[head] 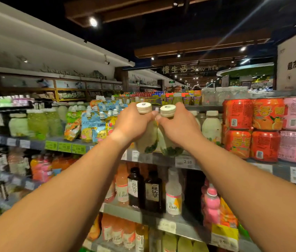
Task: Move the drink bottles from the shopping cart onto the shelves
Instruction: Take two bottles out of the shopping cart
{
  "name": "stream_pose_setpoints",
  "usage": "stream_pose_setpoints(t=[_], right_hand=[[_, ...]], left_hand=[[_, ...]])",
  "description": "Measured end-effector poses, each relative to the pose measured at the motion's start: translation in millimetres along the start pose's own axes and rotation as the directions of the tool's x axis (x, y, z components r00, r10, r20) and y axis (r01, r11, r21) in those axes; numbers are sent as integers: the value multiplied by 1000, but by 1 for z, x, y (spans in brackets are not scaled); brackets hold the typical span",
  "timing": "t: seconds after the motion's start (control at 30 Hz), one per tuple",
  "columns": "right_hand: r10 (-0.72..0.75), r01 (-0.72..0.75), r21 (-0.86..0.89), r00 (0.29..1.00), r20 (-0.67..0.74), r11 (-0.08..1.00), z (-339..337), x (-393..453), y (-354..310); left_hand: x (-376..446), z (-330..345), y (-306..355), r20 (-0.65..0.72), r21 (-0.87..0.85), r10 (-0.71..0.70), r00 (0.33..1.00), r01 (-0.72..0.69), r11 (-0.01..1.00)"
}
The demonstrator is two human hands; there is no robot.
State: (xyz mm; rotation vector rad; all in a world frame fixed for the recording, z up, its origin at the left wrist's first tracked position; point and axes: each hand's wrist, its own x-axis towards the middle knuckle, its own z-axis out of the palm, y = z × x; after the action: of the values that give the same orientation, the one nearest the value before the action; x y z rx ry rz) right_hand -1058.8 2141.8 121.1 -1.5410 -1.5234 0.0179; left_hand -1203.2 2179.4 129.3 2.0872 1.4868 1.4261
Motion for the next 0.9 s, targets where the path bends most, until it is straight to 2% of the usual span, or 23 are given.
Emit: stream_pose_setpoints(t=[0.13, 0.33, 0.47, 0.67, 0.8, 0.9], right_hand=[[-62, 50, 108, 992, 107, 993, 62, -17, -51], [-198, 132, 254, 947, 254, 958, 164, -54, -164], [-290, 170, 355, 902, 320, 920, 236, -93, -256], [-409, 187, 490, 822, 397, 852, 340, -155, -382], [-456, 168, 546, 769, 449, 821, 400, -185, -450], [-492, 174, 575, 739, 460, 800, 446, -195, -485]], left_hand=[[-22, -68, -57, -16, 184, -85, 996, 87, 979], [-62, -198, -154, -199, 320, -233, 952, 288, 903], [-95, -305, -218, -305, 399, -280, 910, 389, 830], [-148, -446, -294, -432, 446, -297, 852, 488, 750], [-169, -510, -346, -552, 371, -348, 757, 597, 711], [-173, -544, -388, -587, 362, -338, 735, 613, 702]])
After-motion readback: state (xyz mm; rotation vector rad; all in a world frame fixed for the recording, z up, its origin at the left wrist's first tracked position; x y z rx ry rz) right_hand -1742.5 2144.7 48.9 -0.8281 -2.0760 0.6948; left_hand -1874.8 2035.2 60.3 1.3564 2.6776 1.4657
